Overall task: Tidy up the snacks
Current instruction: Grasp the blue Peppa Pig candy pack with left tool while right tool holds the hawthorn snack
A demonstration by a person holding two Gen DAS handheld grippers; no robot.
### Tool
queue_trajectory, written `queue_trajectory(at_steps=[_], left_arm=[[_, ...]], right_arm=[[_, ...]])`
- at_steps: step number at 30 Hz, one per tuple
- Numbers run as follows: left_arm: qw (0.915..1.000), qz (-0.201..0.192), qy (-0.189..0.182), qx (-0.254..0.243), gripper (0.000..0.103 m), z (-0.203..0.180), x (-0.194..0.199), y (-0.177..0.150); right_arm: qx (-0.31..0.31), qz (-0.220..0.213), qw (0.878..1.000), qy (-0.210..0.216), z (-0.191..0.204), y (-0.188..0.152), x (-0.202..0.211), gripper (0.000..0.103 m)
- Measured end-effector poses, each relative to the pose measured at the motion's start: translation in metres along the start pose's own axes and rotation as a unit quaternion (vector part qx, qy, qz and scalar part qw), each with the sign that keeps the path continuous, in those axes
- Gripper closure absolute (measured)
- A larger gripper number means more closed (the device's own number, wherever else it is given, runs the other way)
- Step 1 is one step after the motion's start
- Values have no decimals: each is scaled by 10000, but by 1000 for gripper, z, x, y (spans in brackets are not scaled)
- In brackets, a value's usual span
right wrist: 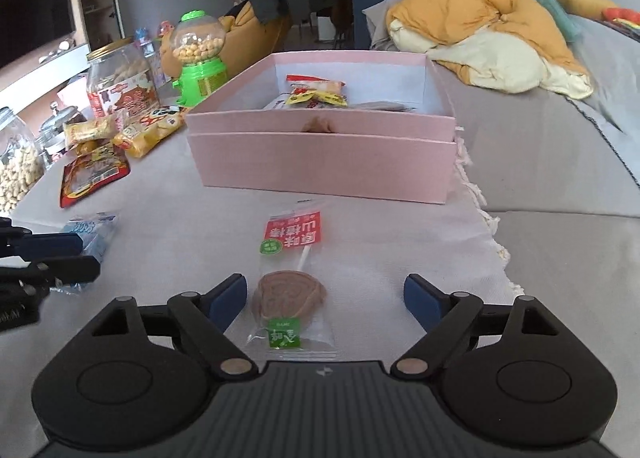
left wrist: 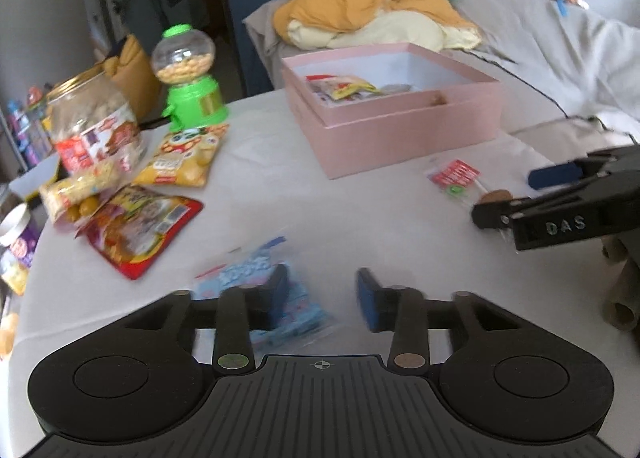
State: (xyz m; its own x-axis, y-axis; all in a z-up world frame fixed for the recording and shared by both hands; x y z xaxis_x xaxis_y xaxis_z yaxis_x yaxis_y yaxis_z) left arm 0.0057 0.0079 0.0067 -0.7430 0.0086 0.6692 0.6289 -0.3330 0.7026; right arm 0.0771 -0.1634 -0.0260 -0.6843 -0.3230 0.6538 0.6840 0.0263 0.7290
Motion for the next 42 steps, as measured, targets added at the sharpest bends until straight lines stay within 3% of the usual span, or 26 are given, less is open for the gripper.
queue_trajectory(at_steps=[3, 8, 11, 13, 18, 23, 28, 31, 36, 40, 42], left_arm=[[9995, -23, -108, -289, 27, -10, -3, -2], [10000, -9, -80, -52, 29, -2, 0, -1], [9990, 78, 439, 51, 31, 14, 5, -4], [9974, 245, 670, 95, 28, 25, 4, -9], [9966, 490, 454, 485, 24, 45, -6, -17], [9934, 440, 225, 1038, 20, 57, -14, -22], [9932, 400, 214, 1071, 19, 57, -21, -16], [9934, 316, 200, 1083, 35, 50, -17, -14], [9953, 156, -396, 874, 36, 23, -9, -11], [9970, 146, -409, 645, 35, 5, -8, -9], [9968, 119, -390, 685, 35, 5, -9, -10]], right_arm=[[-5, -8, 10000, -59, 0, 0, -1, 16], [163, 25, 9997, -167, 6, -1, -4, 13], [96, 15, 9998, -153, 4, 0, -4, 12], [58, 13, 9999, -136, 3, 0, -4, 12], [138, 44, 9998, -167, 5, -1, -5, 10], [183, 74, 9997, -163, 7, 0, -6, 8], [213, 101, 9996, -161, 7, 0, -7, 5], [179, 111, 9997, -133, 6, 1, -8, 4], [171, 103, 9997, -122, 5, 2, -9, 4], [215, 48, 9996, -176, 7, 1, -7, 11], [219, 4, 9996, -167, 8, 0, -5, 19]])
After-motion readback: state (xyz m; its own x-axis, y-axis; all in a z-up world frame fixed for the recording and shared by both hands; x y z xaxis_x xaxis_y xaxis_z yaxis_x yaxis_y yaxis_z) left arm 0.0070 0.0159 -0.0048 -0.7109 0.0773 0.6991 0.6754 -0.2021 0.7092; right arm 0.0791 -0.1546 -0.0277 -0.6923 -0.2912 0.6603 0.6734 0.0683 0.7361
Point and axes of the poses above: each gripper's, at about its wrist camera, not at the fingertips, and x roughly against the way its jaws point, z to its left, y to its top, the point moved 3 cm from there along -x, roughly the way its jaws point, and after that the axes turned 9 degrees about -x, right-handed, at the moved point
